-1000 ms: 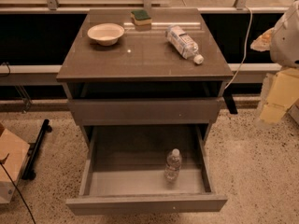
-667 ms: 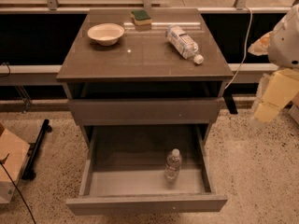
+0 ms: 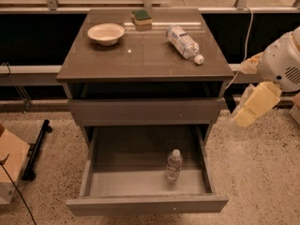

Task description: Pick water bottle from middle drawer and place on counter

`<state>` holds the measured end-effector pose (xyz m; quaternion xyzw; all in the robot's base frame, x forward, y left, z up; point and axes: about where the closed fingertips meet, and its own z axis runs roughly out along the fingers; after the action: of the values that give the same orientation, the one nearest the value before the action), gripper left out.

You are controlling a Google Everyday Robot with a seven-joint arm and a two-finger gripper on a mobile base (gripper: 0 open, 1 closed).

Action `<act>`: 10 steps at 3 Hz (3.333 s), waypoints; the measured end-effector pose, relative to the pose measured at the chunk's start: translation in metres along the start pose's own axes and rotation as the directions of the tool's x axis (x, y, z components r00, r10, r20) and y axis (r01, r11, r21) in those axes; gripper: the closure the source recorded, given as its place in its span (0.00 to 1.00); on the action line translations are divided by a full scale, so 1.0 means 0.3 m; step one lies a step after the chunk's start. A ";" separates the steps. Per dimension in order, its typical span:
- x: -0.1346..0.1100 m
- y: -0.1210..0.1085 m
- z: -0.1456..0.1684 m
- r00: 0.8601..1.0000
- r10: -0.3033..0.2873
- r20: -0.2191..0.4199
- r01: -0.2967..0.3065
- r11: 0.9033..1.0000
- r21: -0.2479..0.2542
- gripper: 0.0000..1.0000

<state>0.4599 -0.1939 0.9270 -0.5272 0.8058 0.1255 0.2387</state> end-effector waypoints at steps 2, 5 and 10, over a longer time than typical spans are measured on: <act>-0.035 -0.003 0.126 0.994 -0.035 0.107 0.031 0.999 0.043 0.00; 0.023 0.080 0.457 0.979 -0.045 0.201 0.044 0.999 0.007 0.00; 0.152 0.009 0.809 0.952 0.101 0.288 -0.122 0.991 0.057 0.00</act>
Offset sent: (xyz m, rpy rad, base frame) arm 0.0125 0.0129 -0.0172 0.0762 -0.0677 0.0032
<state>0.5036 -0.1187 0.6960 -0.4482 0.7957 0.1832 0.3639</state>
